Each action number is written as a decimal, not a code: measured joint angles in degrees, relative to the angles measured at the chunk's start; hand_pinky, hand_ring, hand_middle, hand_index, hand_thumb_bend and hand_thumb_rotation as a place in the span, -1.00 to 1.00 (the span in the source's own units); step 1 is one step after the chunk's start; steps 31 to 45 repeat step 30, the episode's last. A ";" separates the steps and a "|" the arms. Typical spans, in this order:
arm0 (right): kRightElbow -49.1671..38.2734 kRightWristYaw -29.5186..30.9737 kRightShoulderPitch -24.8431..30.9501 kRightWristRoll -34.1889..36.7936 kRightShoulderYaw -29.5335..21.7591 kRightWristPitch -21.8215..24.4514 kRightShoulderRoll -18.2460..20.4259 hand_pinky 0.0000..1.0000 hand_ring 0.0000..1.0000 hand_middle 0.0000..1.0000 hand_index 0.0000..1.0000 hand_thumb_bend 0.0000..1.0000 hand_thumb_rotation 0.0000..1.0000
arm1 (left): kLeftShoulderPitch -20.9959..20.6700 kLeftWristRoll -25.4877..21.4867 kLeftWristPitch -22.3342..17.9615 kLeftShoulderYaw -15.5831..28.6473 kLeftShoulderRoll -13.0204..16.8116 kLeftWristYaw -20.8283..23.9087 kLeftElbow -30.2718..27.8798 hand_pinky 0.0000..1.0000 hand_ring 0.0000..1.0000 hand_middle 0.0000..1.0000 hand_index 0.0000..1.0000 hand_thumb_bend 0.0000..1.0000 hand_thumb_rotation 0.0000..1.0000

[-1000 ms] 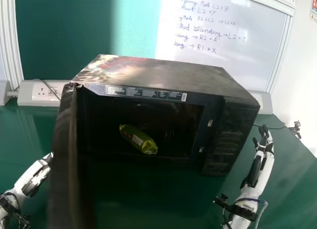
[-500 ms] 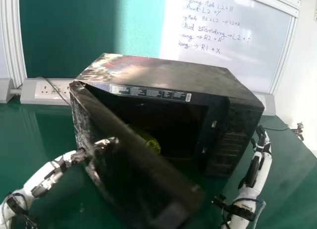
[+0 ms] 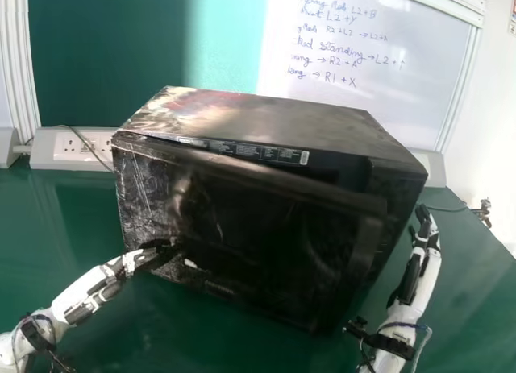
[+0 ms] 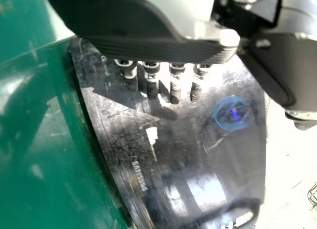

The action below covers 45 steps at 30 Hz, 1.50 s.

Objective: Put biscuit inside oven

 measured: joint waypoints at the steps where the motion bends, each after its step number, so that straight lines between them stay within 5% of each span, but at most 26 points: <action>1: 0.00 0.00 0.00 0.00 -0.01 0.00 0.00 0.83 0.80 0.77 0.74 0.32 1.00 | 0.19 0.07 0.30 -0.02 -0.02 0.43 -0.58 0.59 0.65 0.67 0.72 0.63 0.59; 16: 0.03 -0.16 0.02 -0.30 -0.09 0.13 -0.04 0.79 0.77 0.76 0.74 0.32 1.00 | -0.74 5.43 6.46 -2.82 -0.92 7.04 -8.32 0.60 0.66 0.68 0.72 0.54 0.58; 25: 0.04 -0.68 0.05 -0.32 0.04 -0.32 0.17 0.79 0.76 0.75 0.72 0.29 1.00 | -5.19 7.13 11.82 -5.44 -1.90 9.97 -12.72 0.63 0.72 0.72 0.76 0.25 0.48; 45: 0.13 -0.98 0.05 -0.51 0.13 -0.93 0.18 0.77 0.75 0.74 0.71 0.35 1.00 | -5.56 7.32 12.11 -5.53 -2.03 10.85 -13.04 0.61 0.70 0.70 0.74 0.23 0.50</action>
